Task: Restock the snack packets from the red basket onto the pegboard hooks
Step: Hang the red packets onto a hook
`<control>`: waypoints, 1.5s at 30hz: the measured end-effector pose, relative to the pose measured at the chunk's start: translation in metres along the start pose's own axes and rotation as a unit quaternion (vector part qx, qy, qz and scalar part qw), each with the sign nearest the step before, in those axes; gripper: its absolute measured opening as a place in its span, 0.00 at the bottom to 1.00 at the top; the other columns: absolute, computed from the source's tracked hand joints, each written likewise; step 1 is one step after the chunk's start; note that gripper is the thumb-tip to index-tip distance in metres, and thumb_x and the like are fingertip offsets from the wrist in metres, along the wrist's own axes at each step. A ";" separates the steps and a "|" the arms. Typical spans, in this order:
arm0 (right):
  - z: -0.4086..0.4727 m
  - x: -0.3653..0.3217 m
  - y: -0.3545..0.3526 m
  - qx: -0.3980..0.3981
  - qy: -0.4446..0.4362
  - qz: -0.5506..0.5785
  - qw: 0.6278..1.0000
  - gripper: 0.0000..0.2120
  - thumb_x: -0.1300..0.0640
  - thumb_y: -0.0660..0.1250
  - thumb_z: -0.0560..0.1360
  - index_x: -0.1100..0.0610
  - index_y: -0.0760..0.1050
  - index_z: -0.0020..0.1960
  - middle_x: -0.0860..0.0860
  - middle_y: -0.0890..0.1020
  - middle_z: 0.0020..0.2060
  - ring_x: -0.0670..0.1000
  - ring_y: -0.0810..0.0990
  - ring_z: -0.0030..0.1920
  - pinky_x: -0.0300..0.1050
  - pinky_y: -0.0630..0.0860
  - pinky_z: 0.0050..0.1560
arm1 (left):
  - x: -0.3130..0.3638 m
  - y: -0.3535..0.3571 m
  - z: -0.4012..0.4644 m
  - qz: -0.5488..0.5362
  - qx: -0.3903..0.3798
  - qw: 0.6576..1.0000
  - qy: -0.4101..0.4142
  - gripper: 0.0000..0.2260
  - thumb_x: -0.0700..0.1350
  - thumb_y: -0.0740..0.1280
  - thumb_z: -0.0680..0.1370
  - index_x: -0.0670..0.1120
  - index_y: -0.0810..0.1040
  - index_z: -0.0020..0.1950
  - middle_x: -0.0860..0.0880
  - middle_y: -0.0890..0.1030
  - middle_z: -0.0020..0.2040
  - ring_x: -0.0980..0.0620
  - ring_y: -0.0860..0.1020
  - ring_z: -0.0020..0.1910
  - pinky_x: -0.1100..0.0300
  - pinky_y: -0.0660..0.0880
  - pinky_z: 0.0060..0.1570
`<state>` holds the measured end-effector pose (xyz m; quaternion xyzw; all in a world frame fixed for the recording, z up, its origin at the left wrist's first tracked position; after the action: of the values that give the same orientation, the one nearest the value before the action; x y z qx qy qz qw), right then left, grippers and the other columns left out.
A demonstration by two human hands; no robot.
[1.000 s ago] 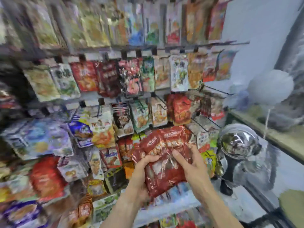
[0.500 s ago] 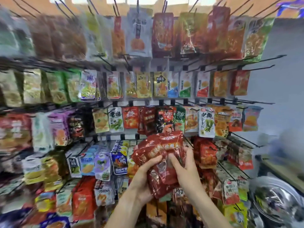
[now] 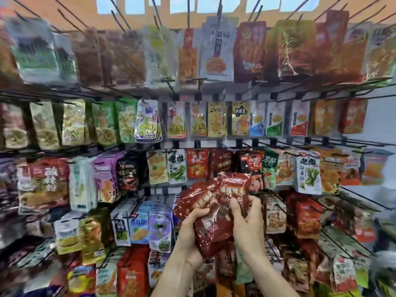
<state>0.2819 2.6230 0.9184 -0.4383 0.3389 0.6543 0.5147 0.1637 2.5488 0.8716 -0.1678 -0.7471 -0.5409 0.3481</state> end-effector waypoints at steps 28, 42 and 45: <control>0.100 -0.004 0.030 -0.075 0.042 0.066 0.994 0.28 0.68 0.68 0.80 0.39 0.65 0.65 0.59 0.78 0.61 0.59 0.86 0.51 0.64 0.85 0.46 | 0.063 -0.072 0.035 -0.076 0.033 0.996 0.016 0.18 0.43 0.70 0.73 0.36 0.80 0.59 0.34 0.86 0.48 0.37 0.86 0.36 0.43 0.85 0.36; 0.116 -0.005 0.037 -0.103 0.035 0.003 0.994 0.30 0.66 0.67 0.81 0.36 0.70 0.73 0.47 0.76 0.68 0.61 0.85 0.52 0.63 0.85 0.49 | 0.071 -0.062 0.025 -0.052 0.043 0.996 0.061 0.18 0.42 0.70 0.74 0.39 0.79 0.63 0.35 0.86 0.51 0.37 0.86 0.41 0.40 0.83 0.45; 0.115 -0.004 0.037 -0.110 0.020 0.006 0.994 0.32 0.65 0.68 0.80 0.32 0.69 0.72 0.46 0.75 0.71 0.57 0.83 0.60 0.57 0.85 0.50 | 0.070 -0.060 0.026 -0.047 0.045 0.996 0.061 0.18 0.42 0.70 0.75 0.38 0.78 0.64 0.34 0.85 0.53 0.36 0.85 0.43 0.38 0.81 0.50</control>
<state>0.2205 2.7158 0.9662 -0.5028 0.2779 0.6820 0.4526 0.0680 2.5425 0.8743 -0.0839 -0.7552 -0.5315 0.3744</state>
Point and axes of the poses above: each hand's wrist, its own z-axis towards the middle knuckle, its own y-axis out of the palm, x = y × z, the point moved 9 cm from there along z, towards the middle knuckle
